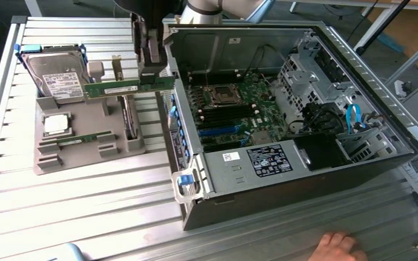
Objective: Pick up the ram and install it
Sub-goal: 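Pick up the ram and move it above insertion slot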
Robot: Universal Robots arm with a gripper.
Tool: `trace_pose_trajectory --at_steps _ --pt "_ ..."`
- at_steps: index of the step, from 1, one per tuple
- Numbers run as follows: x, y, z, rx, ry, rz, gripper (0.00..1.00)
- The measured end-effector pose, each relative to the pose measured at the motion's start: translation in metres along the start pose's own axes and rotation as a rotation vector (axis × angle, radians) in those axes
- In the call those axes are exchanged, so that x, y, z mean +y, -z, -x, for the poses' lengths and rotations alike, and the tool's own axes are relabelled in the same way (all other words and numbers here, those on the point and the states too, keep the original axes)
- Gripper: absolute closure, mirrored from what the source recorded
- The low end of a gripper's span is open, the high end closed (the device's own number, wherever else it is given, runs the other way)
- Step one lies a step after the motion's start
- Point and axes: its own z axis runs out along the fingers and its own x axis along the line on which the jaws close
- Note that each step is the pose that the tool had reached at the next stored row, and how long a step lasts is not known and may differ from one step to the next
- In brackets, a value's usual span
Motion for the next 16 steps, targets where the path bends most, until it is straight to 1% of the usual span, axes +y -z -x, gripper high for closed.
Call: trace_pose_trajectory --at_steps 16 --pt "-0.0324 0.0006 -0.001 0.0 0.0 0.0 0.88"
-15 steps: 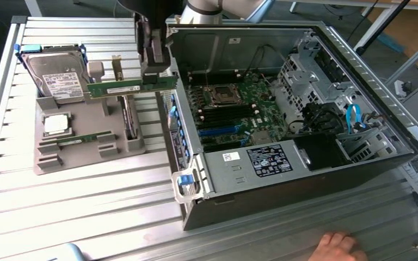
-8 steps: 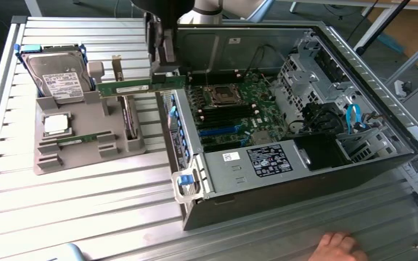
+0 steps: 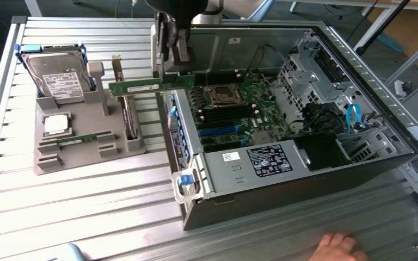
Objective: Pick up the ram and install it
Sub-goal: 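Pick up the ram and move it above insertion slot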
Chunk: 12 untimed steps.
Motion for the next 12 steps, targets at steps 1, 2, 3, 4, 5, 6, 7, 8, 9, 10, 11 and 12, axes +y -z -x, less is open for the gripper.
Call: trace_pose_trajectory --at_steps 1,2,3,4,5,6,7,8,9,10,11,12 --pt "-0.0018 0.0 0.0 0.0 0.0 0.0 0.88" --pt "-0.0053 0.0001 0.0 0.0 0.0 0.0 0.88" --pt "-0.0069 0.0001 0.0 0.0 0.0 0.0 0.88" --pt "-0.0097 0.0002 0.0 0.0 0.0 0.0 0.88" --pt "-0.0115 0.0002 0.0 0.0 0.0 0.0 0.88" --pt "-0.0133 0.0002 -0.001 0.0 0.0 0.0 0.88" --pt "-0.015 0.0003 -0.001 0.0 0.0 0.0 0.88" --pt "-0.0172 0.0003 -0.001 0.0 0.0 0.0 0.88" --pt "-0.0206 0.0003 -0.001 0.0 0.0 0.0 0.88" --pt "-0.0242 0.0004 -0.001 0.0 0.0 0.0 0.88" --pt "-0.0263 0.0004 -0.001 0.0 0.0 0.0 0.88" --pt "-0.0284 0.0005 -0.001 0.0 0.0 0.0 0.88"
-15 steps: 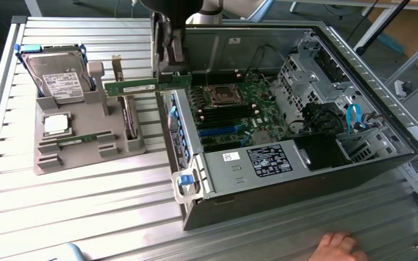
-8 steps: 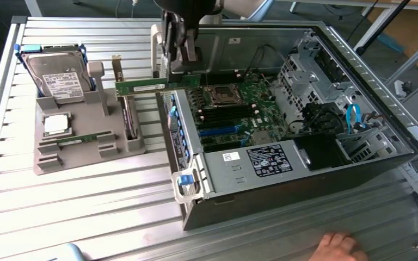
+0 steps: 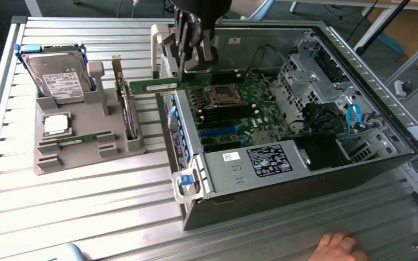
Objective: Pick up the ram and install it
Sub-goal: 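Pick up the ram and move it above insertion slot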
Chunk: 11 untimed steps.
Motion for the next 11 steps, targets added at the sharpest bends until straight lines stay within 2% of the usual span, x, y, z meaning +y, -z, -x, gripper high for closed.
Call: trace_pose_trajectory --at_steps 11 --pt "-0.0262 0.0005 -0.001 0.0 0.0 0.0 0.88"
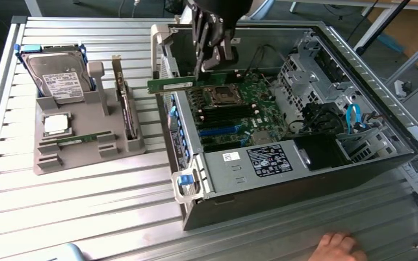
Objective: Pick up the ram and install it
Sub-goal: 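Pick up the ram and move it above insertion slot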
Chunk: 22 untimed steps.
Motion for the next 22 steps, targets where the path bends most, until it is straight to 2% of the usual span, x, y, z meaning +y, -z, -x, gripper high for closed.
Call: trace_pose_trajectory --at_steps 22 --pt "-0.04 0.0007 -0.002 0.0 0.0 0.0 0.88"
